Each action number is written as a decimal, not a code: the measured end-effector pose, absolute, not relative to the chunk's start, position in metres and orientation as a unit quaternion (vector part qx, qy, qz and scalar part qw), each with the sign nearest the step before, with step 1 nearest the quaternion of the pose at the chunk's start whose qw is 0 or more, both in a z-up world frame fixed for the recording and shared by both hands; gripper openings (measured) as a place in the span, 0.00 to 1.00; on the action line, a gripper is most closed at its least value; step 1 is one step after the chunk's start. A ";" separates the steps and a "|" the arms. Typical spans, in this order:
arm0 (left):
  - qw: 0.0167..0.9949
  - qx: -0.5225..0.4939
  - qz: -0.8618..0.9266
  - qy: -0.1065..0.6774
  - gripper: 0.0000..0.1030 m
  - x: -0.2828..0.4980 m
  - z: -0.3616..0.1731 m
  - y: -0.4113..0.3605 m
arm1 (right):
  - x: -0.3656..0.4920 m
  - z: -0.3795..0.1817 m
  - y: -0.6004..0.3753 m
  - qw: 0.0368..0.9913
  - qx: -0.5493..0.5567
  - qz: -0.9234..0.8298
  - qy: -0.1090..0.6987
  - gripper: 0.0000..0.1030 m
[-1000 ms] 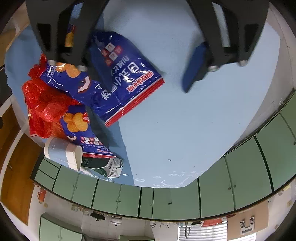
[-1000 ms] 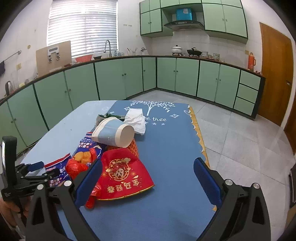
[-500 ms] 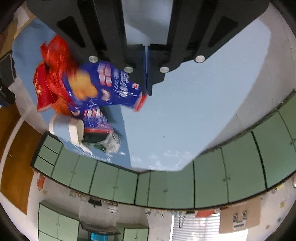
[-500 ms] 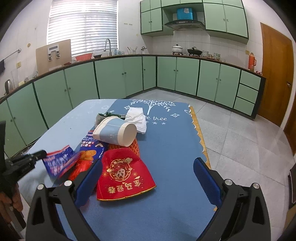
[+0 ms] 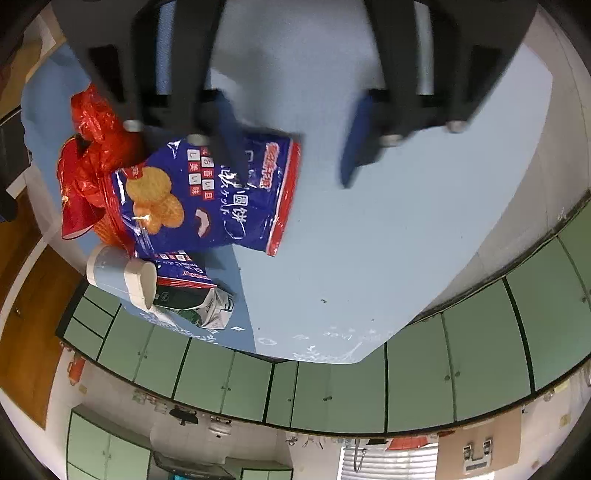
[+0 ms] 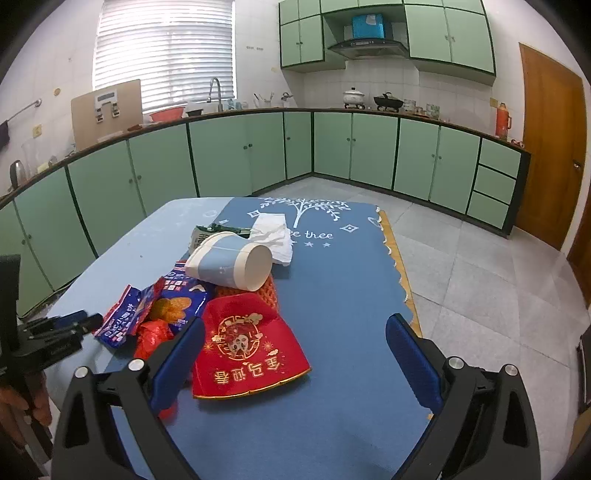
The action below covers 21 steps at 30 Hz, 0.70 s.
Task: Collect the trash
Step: 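Return the left tool to the table and grasp the blue snack bag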
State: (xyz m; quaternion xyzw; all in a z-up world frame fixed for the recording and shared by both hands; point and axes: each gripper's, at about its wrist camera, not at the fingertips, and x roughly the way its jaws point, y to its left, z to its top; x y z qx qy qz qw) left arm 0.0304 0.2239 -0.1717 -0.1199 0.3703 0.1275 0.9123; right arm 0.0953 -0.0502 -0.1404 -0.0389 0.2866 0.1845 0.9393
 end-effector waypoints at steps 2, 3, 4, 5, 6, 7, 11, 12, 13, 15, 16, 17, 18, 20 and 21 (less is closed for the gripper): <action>0.909 -0.127 0.120 0.379 0.55 0.035 -0.176 0.226 | 0.096 -0.141 -0.050 0.939 -0.039 0.185 0.288 0.93; 0.907 -0.130 0.120 0.383 0.55 0.036 -0.178 0.226 | 0.096 -0.142 -0.049 0.939 -0.040 0.185 0.289 0.93; 0.905 -0.133 0.119 0.387 0.56 0.039 -0.181 0.227 | 0.096 -0.142 -0.049 0.938 -0.041 0.186 0.288 0.93; 0.904 -0.132 0.121 0.389 0.57 0.041 -0.183 0.226 | 0.096 -0.142 -0.048 0.938 -0.042 0.186 0.288 0.93; 0.905 -0.125 0.122 0.388 0.58 0.043 -0.184 0.225 | 0.096 -0.142 -0.048 0.938 -0.044 0.187 0.287 0.93; 0.905 -0.119 0.123 0.389 0.58 0.044 -0.184 0.223 | 0.096 -0.142 -0.048 0.938 -0.044 0.187 0.288 0.93; 0.907 -0.098 0.132 0.388 0.23 0.052 -0.186 0.217 | 0.097 -0.143 -0.049 0.938 -0.043 0.186 0.290 0.92; 0.907 -0.095 0.130 0.389 0.12 0.053 -0.186 0.215 | 0.097 -0.143 -0.048 0.938 -0.043 0.185 0.290 0.92; 0.907 -0.090 0.134 0.389 0.08 0.053 -0.185 0.214 | 0.097 -0.143 -0.048 0.938 -0.043 0.186 0.290 0.92; 0.909 -0.089 0.133 0.384 0.00 0.053 -0.183 0.212 | 0.097 -0.143 -0.048 0.938 -0.043 0.186 0.290 0.92; 0.911 -0.094 0.132 0.380 0.00 0.052 -0.181 0.213 | 0.097 -0.143 -0.048 0.938 -0.043 0.186 0.290 0.92; 0.912 -0.099 0.132 0.376 0.00 0.050 -0.178 0.213 | 0.097 -0.143 -0.048 0.938 -0.043 0.186 0.290 0.92; 0.913 -0.102 0.133 0.371 0.00 0.048 -0.175 0.213 | 0.097 -0.143 -0.049 0.938 -0.043 0.186 0.289 0.92; 0.921 -0.105 0.134 0.351 0.00 0.043 -0.162 0.214 | 0.097 -0.142 -0.049 0.939 -0.042 0.186 0.287 0.91; 0.924 -0.103 0.137 0.343 0.00 0.041 -0.156 0.214 | 0.097 -0.142 -0.050 0.939 -0.041 0.186 0.286 0.91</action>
